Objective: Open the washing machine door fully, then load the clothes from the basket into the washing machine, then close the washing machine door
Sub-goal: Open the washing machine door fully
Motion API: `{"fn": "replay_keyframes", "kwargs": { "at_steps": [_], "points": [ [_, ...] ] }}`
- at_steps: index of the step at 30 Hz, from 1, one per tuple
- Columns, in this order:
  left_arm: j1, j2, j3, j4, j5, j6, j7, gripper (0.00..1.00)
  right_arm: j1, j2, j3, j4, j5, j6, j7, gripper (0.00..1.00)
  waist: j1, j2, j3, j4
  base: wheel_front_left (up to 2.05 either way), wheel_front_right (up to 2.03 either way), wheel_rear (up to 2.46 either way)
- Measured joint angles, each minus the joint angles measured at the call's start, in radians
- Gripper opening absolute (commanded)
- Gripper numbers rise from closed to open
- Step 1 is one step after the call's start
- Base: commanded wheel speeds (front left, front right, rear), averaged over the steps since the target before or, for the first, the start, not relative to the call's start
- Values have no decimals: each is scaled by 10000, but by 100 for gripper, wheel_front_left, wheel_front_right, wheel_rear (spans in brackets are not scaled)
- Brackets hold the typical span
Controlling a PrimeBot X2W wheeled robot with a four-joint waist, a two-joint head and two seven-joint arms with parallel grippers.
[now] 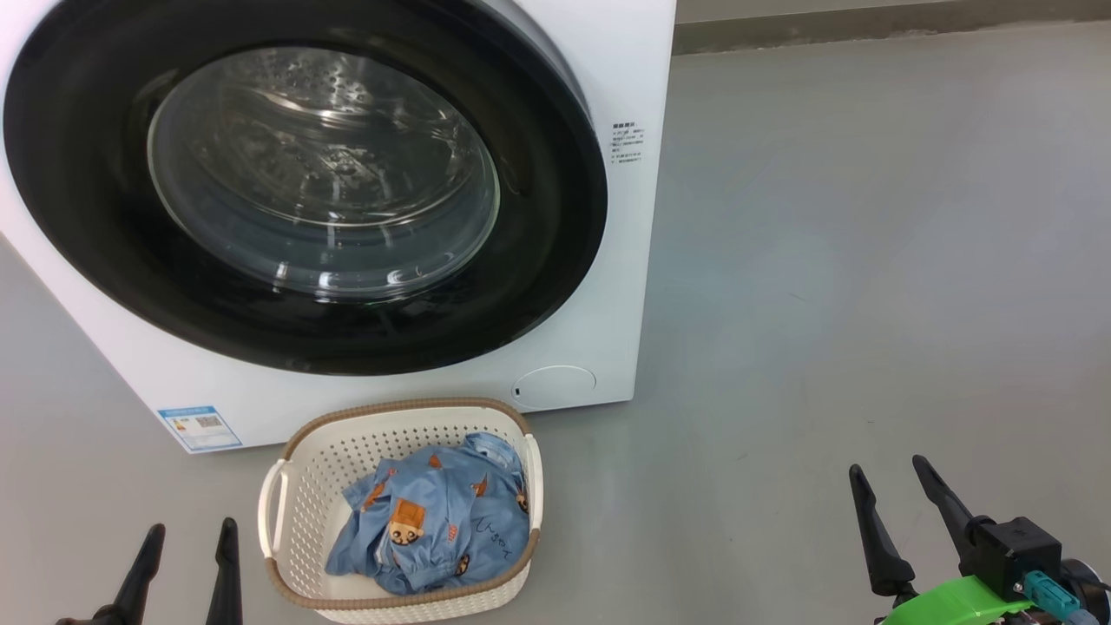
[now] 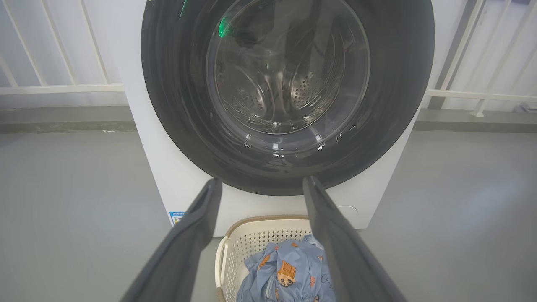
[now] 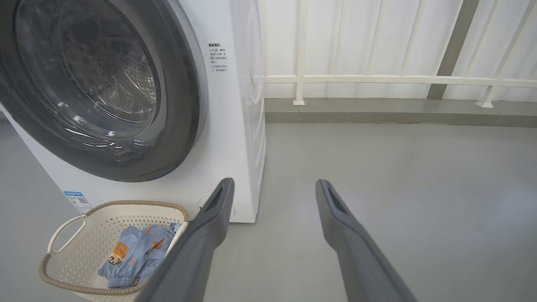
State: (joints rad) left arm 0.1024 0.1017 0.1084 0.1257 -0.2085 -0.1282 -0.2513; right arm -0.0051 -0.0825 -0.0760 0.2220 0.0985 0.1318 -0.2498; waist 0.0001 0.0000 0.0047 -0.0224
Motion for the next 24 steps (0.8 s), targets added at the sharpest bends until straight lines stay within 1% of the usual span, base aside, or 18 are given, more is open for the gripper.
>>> {"fn": "replay_keyframes", "kwargs": {
  "at_steps": [21,22,23,24],
  "points": [
    [2,-2,2,0,0,0,2,100,0,0,8,-13,10,0,0,100,0,0,-97,31,0,0,0],
    [2,-2,2,0,0,0,0,100,0,0,10,-19,10,0,0,85,0,0,-95,33,0,0,0],
    [2,-2,2,0,0,0,2,100,0,0,13,-33,10,0,0,39,0,0,-93,36,0,0,0],
    [2,-2,2,0,0,0,2,100,0,-2,27,-58,10,0,0,0,0,0,-89,38,0,0,0]
  ]
}}
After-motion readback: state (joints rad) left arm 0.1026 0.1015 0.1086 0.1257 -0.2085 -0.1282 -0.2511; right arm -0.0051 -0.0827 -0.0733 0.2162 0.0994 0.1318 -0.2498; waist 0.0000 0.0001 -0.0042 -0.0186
